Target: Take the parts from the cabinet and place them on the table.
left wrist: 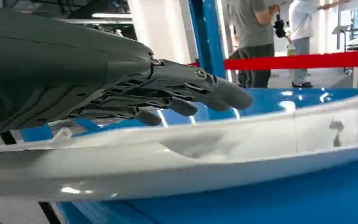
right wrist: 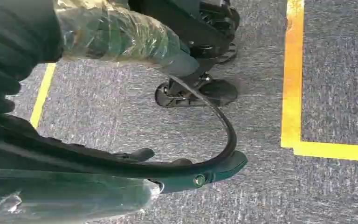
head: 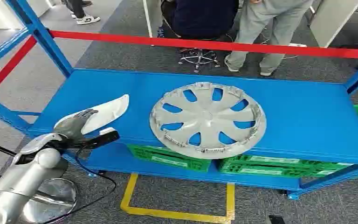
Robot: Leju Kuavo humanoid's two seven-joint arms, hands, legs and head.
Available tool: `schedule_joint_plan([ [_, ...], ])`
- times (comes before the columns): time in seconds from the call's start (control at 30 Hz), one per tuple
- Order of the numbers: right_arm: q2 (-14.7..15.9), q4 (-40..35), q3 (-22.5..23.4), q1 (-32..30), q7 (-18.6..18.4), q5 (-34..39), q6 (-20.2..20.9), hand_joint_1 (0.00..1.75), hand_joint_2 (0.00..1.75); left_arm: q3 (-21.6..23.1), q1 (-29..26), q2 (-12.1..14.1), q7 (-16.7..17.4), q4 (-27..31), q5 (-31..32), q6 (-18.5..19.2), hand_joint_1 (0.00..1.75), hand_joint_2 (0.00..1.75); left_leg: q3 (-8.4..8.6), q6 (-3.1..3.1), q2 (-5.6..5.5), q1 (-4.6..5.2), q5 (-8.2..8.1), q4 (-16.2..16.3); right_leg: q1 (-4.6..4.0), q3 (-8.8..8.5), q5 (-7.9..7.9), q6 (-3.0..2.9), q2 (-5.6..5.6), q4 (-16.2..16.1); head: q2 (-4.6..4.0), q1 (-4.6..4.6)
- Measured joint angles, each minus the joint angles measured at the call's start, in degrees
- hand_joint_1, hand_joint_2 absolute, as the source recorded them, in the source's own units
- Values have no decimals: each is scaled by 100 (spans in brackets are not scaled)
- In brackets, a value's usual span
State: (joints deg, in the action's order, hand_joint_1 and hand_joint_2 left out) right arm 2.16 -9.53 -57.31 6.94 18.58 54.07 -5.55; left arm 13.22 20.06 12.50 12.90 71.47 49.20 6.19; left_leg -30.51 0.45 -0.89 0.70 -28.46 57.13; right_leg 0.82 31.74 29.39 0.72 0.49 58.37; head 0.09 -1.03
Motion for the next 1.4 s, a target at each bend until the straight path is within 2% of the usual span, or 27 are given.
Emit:
schedule_joint_plan([
  [0.13, 2, -11, -7, 5, 0, -7, 0, 0, 175, 44, 32, -15, -11, -92, -28, 24, 0, 175, 0, 0, 0, 0, 0, 0, 0, 0, 0, 0, 0, 0, 0, 0],
  [0.17, 2, -13, -11, 8, 0, -9, 0, 0, 175, 55, 41, -24, -11, -105, -52, 46, 14, 175, 0, 0, 0, 0, 0, 0, 0, -1, 0, 0, 0, 0, 0, 0],
  [0.2, 2, -18, -13, 14, -15, -20, 0, 0, 175, 68, 50, -35, -4, -120, -57, 63, 21, 175, 0, 0, 0, 0, 0, 0, 0, -1, 0, 0, 0, 0, 0, 0],
  [0.23, 2, -22, -17, 20, -35, -37, 0, 0, 175, 81, 58, -42, 2, -138, -50, 77, 54, 175, 0, 0, 0, 0, 0, 0, 0, -1, 0, 0, 0, 0, 0, 0],
  [0.27, 2, -35, -20, 25, -44, -57, 0, 0, 175, 105, 65, -44, 4, -153, -22, 92, 145, 175, 0, 0, 0, 0, 0, 0, 0, -1, 0, 0, 0, 0, 0, 0],
  [0.33, 2, -42, -20, 38, -72, -90, -2, 0, 175, 138, 73, -41, 4, -179, 20, 111, 148, 175, 0, 0, 0, 0, 0, 0, 0, -1, 0, 0, 0, 0, 0, 0],
  [0.37, 2, -44, -20, 43, -85, -105, -2, 0, 175, 162, 72, -39, 4, -194, 54, 107, 157, 175, 0, 0, 0, 0, 0, 0, 0, -2, 0, 0, -1, 0, 0, 0],
  [0.4, 2, -48, -20, 47, -96, -109, -4, 0, 175, 181, 69, -33, 2, -205, 74, 96, 175, 175, 0, 0, 0, 0, 0, 0, 0, -2, 0, 0, -1, 0, 0, 0],
  [0.43, 7, -48, -20, 47, -103, -111, -4, 0, 175, 195, 63, -24, 2, -210, 90, 76, 175, 0, 0, 0, 0, 0, 0, 0, 0, -2, 0, 0, -1, 0, 0, 0],
  [0.53, 11, -63, -20, 52, -103, -166, -4, 0, 175, 227, 43, -17, 42, -207, 344, -77, 175, 0, -1, 0, 0, 0, 0, 0, 0, -2, 0, 0, -1, 0, 0, 0],
  [0.57, 13, -66, -20, 57, -105, -186, -4, 0, 175, 234, 30, -15, 48, -201, 440, -151, 175, 175, -1, 0, 0, 0, 0, 0, 0, -2, 0, 0, 0, 0, 0, 0],
  [0.7, 26, -83, -20, 59, -109, -269, -4, 0, 175, 214, -84, -13, 13, -8, 713, -496, 175, 175, -1, 0, -1, 0, 0, 0, 0, -2, 0, 0, -1, 0, 0, 0],
  [1.0, 42, -87, -7, 23, -107, -363, -9, 0, 175, 9, -327, -35, -188, 433, 901, -1033, 175, 175, -1, 0, -1, 0, 0, 0, 0, -3, 0, 0, -2, 0, 0, 0],
  [1.2, 46, -87, 13, -24, -107, -411, -17, 0, 175, -175, -610, -81, -582, 735, 826, -1618, 175, 175, -2, 0, 0, 0, 0, 0, 0, 0, 0, 0, -1, 0, 0, 0],
  [1.33, 46, -87, 18, -20, -107, -415, -35, 0, 175, -260, -705, -125, -671, 947, 791, -1784, 175, 175, -2, 0, -1, 0, 0, 0, 0, -1, 0, 0, -1, 0, 0, 0],
  [1.4, 48, -87, 22, -29, -101, -417, -52, 0, 175, -308, -789, -138, -841, 1055, 687, -1978, 175, 175, -2, 0, 0, 0, 0, 0, 0, 0, 0, 0, 0, 0, 0, 0],
])
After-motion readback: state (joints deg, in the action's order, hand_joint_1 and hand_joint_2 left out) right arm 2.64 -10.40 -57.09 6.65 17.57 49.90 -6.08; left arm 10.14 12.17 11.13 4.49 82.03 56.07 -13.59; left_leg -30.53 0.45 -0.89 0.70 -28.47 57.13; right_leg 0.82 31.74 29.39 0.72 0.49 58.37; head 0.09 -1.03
